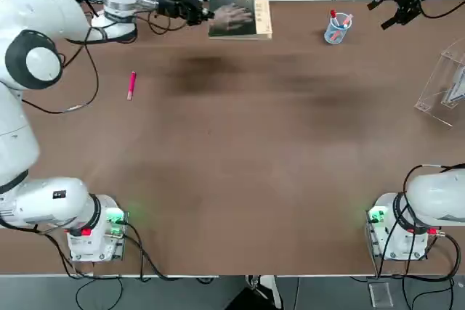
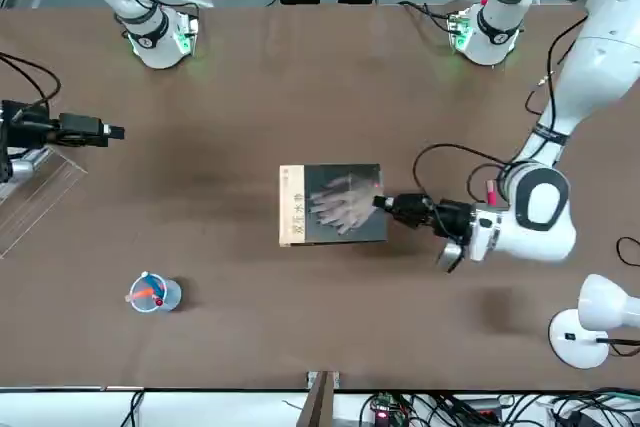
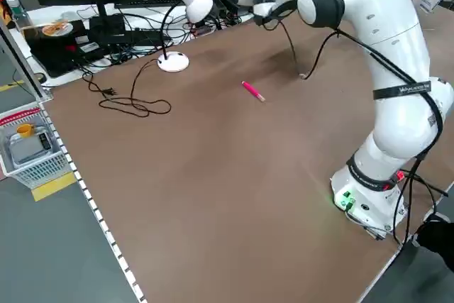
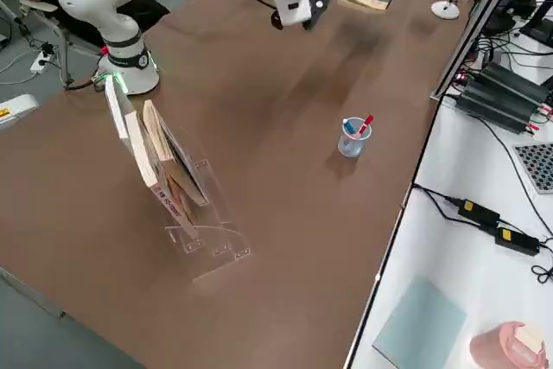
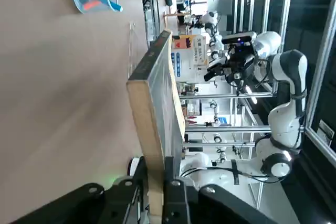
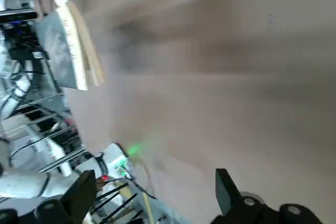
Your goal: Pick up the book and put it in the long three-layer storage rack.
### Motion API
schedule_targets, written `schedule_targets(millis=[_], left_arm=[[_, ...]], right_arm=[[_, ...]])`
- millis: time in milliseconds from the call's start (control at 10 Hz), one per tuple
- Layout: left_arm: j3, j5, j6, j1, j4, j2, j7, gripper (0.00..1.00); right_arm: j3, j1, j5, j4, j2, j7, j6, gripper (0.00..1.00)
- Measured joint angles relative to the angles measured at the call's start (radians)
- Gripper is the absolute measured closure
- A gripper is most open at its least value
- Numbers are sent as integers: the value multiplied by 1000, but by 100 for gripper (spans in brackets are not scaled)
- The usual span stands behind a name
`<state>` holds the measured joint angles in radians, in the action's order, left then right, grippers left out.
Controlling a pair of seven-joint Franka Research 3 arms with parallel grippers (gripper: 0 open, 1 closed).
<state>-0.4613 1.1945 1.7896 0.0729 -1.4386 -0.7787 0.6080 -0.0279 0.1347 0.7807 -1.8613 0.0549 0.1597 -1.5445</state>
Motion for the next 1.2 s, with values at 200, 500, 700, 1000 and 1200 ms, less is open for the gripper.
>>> schedule_targets(millis=[200, 500, 700, 1000, 1200], left_arm=[[-1, 10, 33, -47, 0, 0, -1, 100], [-2, 53, 103, -116, 1, 0, -2, 100], [-2, 106, 140, -158, 1, 0, -2, 100], [-2, 161, 181, -198, 1, 0, -5, 100], [-2, 164, 199, -213, 1, 0, -10, 100]], right_arm=[[0, 16, 46, -34, 12, 56, 5, 0], [1, 47, 130, -65, 56, 138, 51, 0], [1, 69, 175, -93, 89, 199, 69, 0], [1, 88, 259, -129, 113, 247, 110, 0], [1, 102, 315, -167, 129, 310, 120, 0]])
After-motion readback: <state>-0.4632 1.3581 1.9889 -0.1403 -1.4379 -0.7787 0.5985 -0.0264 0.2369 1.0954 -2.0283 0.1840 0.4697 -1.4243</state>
